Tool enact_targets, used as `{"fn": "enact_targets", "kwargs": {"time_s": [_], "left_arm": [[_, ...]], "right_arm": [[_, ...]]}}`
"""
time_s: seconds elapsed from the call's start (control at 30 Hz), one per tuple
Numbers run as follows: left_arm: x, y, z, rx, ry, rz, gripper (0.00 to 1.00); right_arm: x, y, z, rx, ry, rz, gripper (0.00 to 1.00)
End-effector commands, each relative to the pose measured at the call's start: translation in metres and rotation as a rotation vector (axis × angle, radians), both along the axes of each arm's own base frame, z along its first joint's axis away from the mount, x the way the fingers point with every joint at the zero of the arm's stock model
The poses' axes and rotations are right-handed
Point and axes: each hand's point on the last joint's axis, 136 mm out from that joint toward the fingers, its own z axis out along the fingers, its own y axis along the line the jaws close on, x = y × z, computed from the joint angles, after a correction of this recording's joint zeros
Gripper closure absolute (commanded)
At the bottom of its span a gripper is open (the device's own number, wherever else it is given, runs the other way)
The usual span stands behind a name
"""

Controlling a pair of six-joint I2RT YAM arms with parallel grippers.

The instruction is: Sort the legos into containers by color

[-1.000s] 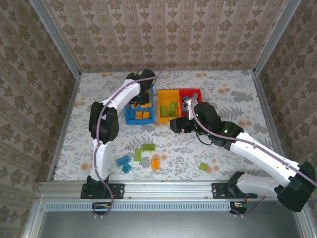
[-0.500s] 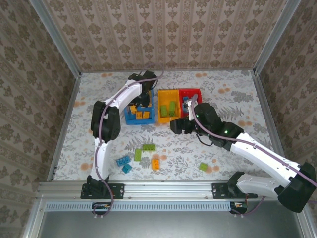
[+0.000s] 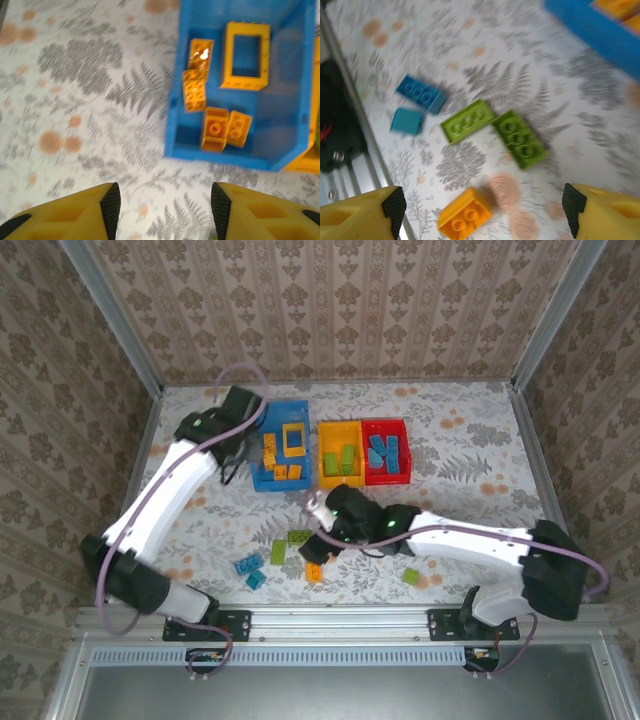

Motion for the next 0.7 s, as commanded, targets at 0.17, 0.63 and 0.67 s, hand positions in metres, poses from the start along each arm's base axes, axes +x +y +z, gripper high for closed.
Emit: {"fn": "enact_targets", "kwargs": {"time_s": [0.17, 0.63, 0.67], "left_arm": [[-0.100, 0.067, -0.008, -0.091, -0.031, 0.174, 0.49], [-0.156, 0.091, 0.000, -0.190, -0.101, 0.192, 0.52], [-0.157, 0.091, 0.001, -0.193, -0.101, 0.190, 0.52]], "right_arm": [[-0.072, 0.073, -0.036, -0.019, -0.094, 0.432, 0.14], [-0.064, 0.122, -0.092, -0.059, -0.102, 0.498, 0.17], [-0.063, 0.124, -0.093, -0.057, -0.104, 0.496, 0.18]]}}
